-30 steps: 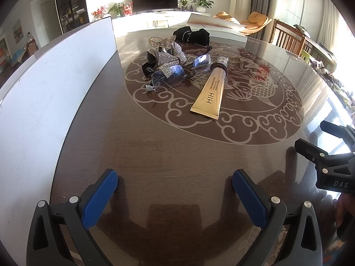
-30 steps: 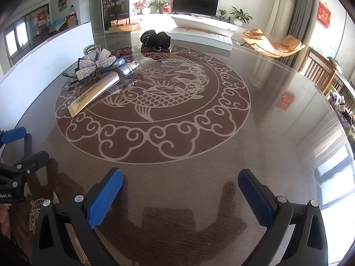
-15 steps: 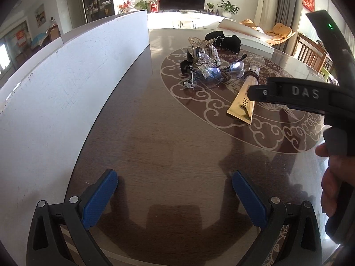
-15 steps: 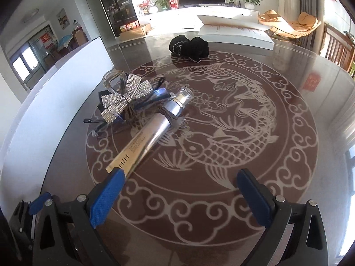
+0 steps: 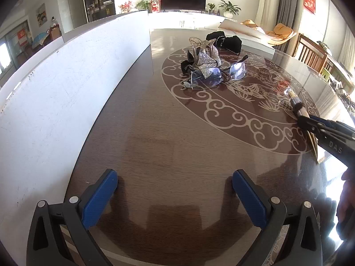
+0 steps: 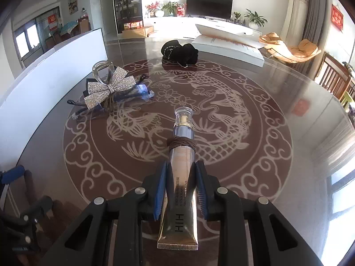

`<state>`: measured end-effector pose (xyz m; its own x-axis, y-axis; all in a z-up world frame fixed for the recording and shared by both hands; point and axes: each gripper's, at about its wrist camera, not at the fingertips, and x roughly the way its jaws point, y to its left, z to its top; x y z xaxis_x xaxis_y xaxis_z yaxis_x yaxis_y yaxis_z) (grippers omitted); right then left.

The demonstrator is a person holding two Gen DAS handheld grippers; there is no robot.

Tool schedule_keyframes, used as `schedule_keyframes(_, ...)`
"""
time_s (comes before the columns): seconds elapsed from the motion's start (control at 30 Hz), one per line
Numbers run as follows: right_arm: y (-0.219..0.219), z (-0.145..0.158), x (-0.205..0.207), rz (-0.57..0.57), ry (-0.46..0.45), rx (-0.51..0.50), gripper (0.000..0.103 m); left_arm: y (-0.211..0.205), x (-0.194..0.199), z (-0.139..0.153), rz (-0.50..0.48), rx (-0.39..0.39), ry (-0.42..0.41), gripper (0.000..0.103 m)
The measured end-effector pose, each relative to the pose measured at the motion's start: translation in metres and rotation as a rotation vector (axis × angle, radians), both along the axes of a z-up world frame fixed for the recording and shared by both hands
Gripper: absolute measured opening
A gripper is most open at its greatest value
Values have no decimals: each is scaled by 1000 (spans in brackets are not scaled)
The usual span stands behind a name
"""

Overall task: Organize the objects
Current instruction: 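Grasp the gold HIH tube with the right gripper while the left grasps the clear glasses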

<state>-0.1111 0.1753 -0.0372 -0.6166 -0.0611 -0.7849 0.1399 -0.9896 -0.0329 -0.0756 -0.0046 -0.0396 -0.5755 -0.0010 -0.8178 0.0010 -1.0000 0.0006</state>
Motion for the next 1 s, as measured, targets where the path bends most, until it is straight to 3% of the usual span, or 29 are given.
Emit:
schedule_keyframes(0.13,33,0,33,-23,6,-17,27,3,-8,0,-5,1,-16,103)
schedule_keyframes(0.27,39,1,38,-29,5,-31,28,14,-48,2,-91,-1,-51,103)
schedule_keyframes(0.57,39,1,40,-29,5,-31,28,40,-135,17,-199,-30,56,103)
schedule_keyframes(0.6,38,1,39,-29,5,-30,28,46,-136,16,-241,-36,61,93)
schedule_keyframes(0.63,37,1,39,-29,5,-33,28,52,-137,12,-284,-51,50,60)
schedule_keyframes(0.67,37,1,39,-29,5,-36,28,57,-136,8,-312,-67,27,36)
schedule_keyframes(0.7,37,1,39,-29,5,-38,28,56,-129,10,-330,-32,46,29)
schedule_keyframes(0.77,37,1,39,-30,5,-38,28,55,-110,12,-329,-18,44,24)
schedule_keyframes(1.0,36,1,40,-30,5,-32,28,37,-26,18,-295,9,33,26)
